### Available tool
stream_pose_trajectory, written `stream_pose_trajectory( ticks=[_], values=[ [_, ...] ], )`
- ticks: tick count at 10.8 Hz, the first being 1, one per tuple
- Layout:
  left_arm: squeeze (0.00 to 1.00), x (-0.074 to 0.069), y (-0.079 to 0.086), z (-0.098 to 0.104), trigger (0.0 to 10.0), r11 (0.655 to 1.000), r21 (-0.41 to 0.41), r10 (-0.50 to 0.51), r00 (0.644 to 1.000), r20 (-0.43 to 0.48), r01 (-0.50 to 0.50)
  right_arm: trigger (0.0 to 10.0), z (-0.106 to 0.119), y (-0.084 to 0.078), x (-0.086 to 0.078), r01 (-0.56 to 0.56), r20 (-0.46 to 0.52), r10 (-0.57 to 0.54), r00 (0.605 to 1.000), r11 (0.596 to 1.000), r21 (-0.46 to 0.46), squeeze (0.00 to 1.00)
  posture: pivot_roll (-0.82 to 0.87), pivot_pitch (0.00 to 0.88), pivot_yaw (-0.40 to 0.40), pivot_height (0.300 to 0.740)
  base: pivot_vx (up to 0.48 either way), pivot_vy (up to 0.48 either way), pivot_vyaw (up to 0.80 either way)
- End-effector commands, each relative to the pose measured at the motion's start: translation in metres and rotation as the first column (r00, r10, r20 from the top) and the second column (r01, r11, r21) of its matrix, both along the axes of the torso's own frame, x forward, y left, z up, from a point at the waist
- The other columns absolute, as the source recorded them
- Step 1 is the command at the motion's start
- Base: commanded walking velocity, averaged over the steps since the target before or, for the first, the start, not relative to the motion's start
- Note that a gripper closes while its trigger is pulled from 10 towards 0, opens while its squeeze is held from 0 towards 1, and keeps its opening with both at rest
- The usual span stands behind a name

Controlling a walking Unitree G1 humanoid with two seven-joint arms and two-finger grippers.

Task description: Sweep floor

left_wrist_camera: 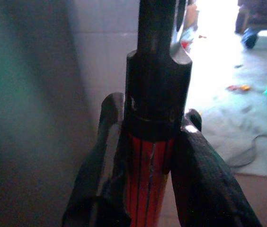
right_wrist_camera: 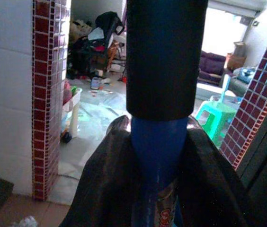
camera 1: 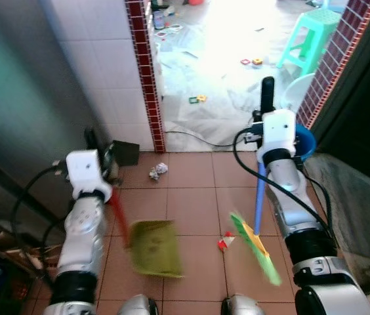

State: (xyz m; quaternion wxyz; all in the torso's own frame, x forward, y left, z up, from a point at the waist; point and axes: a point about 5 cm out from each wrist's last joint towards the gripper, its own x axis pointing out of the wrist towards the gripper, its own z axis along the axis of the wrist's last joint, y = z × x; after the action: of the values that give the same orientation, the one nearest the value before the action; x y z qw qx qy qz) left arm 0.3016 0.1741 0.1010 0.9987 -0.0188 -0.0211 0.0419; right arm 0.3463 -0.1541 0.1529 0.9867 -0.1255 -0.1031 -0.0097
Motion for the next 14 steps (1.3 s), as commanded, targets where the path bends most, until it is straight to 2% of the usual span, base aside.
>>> stream_pose_trajectory(
  ticks=[1,2,4,6,8,10,11,12,13,14],
  values=[
    [0.0,0.006,0.006,0.019,10.0,1.0,0.003,0.031,0.996,0.081,-0.031,10.0,0.018,0.002,0.0,0.007,0.092,-0.004,0.996,0.999,-0.034,0.0,-0.09,0.031,0.065,0.74,0.0,0.0,0.0],
    [0.0,0.006,0.009,0.014,10.0,1.0,0.001,0.024,0.998,0.061,-0.025,10.0,0.017,0.003,-0.001,0.01,0.095,-0.004,0.995,0.998,-0.068,0.0,-0.09,0.036,0.064,0.74,0.0,0.0,0.0],
    [0.0,0.003,0.007,0.001,10.0,0.999,-0.037,0.013,1.0,0.008,-0.013,10.0,0.015,0.003,-0.002,0.011,0.091,-0.004,0.996,0.998,-0.068,0.0,-0.09,0.034,0.049,0.74,0.0,0.0,0.0],
    [0.0,-0.001,-0.001,-0.006,10.0,0.998,-0.052,0.019,1.0,-0.006,-0.019,10.0,0.011,0.0,-0.001,-0.016,0.062,0.021,0.998,0.996,-0.084,0.0,-0.09,0.009,-0.01,0.74,0.0,0.0,0.0],
    [0.0,-0.007,-0.005,-0.012,10.0,0.998,-0.041,0.054,0.999,-0.007,-0.054,10.0,0.014,0.009,0.003,-0.062,0.06,0.069,0.996,0.992,-0.107,0.0,-0.08,0.0,-0.036,0.74,0.0,0.0,0.0],
    [0.0,-0.01,-0.007,-0.013,10.0,0.998,-0.041,0.047,0.999,0.001,-0.047,10.0,0.014,0.009,0.002,-0.059,0.072,0.067,0.995,0.992,-0.11,0.0,-0.09,0.0,-0.007,0.74,0.0,0.0,0.0],
    [0.0,-0.018,-0.008,-0.017,10.0,0.998,-0.024,0.057,0.998,0.006,-0.056,10.0,0.007,0.001,-0.005,-0.033,0.075,0.042,0.996,0.992,-0.119,0.0,-0.1,0.0,0.036,0.74,0.0,0.0,0.0],
    [0.0,-0.019,-0.006,-0.019,10.0,0.995,-0.048,0.09,0.996,-0.004,-0.09,10.0,0.005,-0.006,-0.003,0.007,0.068,0.001,0.998,0.994,-0.112,0.0,-0.09,0.0,0.022,0.74,0.0,0.0,0.0],
    [0.0,-0.017,-0.003,-0.011,10.0,0.994,-0.026,0.105,0.994,0.036,-0.104,10.0,0.014,-0.007,0.007,0.026,0.076,-0.019,0.997,0.995,-0.1,0.0,-0.08,0.0,0.026,0.74,0.0,0.0,0.0],
    [0.0,-0.012,-0.001,-0.01,10.0,0.998,0.007,0.061,0.997,0.05,-0.062,10.0,0.017,-0.001,0.008,-0.012,0.102,0.027,0.994,0.99,-0.139,0.0,-0.09,0.0,0.024,0.74,0.307,0.0,0.0]
  ],
)
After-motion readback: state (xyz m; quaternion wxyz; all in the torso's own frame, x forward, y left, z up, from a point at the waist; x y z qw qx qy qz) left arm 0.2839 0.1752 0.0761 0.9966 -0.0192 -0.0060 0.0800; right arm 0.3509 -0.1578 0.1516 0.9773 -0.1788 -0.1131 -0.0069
